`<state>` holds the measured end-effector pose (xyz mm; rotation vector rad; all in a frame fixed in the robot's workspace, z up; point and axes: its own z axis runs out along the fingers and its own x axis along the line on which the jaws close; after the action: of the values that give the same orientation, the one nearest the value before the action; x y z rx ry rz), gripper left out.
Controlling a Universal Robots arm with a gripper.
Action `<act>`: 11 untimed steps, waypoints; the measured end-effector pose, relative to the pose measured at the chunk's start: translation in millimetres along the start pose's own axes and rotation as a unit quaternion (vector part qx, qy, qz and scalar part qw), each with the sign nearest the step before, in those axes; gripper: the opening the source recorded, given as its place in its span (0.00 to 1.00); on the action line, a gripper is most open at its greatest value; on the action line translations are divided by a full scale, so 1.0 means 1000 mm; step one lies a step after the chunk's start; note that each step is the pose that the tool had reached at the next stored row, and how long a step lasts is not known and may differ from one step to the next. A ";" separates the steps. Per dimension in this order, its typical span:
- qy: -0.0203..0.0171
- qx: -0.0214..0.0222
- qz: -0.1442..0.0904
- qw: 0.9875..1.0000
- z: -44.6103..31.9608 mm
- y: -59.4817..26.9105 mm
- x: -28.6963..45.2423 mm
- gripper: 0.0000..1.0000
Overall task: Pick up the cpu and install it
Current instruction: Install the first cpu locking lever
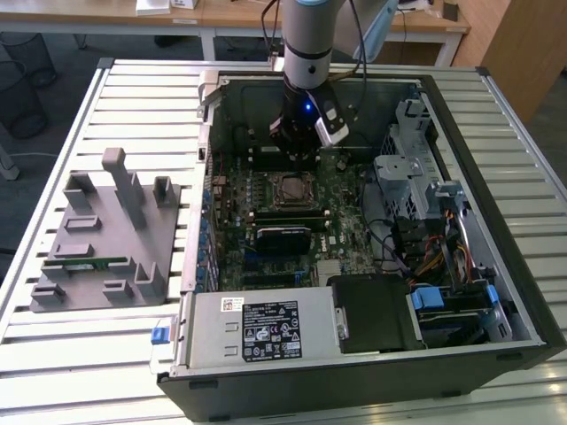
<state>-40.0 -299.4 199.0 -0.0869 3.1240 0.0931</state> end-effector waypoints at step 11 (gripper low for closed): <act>0.000 0.000 0.000 1.000 -0.0060 -0.0027 0.0001 0.11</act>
<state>-40.1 -302.5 204.7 -0.0869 3.1242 0.0926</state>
